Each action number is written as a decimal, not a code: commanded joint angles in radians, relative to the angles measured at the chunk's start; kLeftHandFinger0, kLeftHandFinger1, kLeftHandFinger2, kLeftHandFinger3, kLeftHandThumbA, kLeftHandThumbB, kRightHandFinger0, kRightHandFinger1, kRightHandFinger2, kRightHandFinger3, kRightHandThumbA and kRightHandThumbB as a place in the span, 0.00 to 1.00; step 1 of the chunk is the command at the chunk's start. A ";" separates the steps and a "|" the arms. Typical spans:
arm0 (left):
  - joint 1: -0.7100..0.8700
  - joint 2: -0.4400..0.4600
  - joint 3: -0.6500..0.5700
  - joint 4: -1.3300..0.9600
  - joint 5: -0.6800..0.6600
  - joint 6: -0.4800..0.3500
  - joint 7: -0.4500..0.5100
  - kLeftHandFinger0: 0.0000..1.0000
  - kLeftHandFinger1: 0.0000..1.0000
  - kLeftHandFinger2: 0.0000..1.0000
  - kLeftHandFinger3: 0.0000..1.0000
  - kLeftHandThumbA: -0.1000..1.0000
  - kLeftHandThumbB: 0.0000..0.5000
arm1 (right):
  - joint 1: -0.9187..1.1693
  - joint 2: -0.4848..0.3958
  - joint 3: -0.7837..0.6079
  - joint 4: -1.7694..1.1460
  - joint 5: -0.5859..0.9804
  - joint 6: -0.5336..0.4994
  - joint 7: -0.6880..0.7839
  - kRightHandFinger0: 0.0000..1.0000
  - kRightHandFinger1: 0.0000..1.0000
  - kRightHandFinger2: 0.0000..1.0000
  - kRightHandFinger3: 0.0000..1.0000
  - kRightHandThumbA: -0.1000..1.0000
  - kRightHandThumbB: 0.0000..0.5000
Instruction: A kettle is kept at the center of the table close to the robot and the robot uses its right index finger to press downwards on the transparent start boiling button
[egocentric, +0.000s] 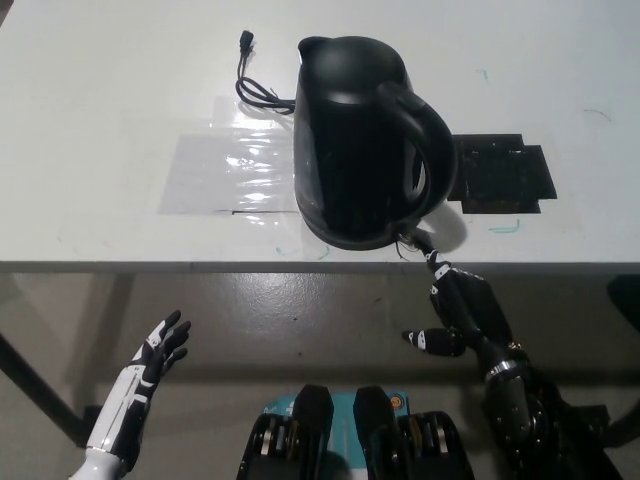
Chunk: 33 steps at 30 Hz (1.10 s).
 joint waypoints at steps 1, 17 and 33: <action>-0.015 0.018 -0.004 -0.030 -0.005 -0.043 -0.020 1.00 1.00 1.00 1.00 1.00 0.60 | -0.028 -0.015 0.004 -0.028 -0.002 0.017 -0.003 0.00 0.00 0.00 1.00 1.00 0.45; -0.016 0.017 0.000 -0.035 -0.011 -0.032 -0.026 1.00 1.00 1.00 1.00 1.00 0.60 | 0.109 -0.021 -0.038 -0.474 0.042 -0.076 -0.041 0.34 0.35 0.58 1.00 1.00 0.55; -0.026 0.017 0.001 -0.025 -0.011 -0.037 -0.025 1.00 1.00 1.00 1.00 1.00 0.63 | 0.308 -0.065 -0.020 -0.785 0.281 -0.159 0.120 1.00 1.00 1.00 1.00 1.00 0.66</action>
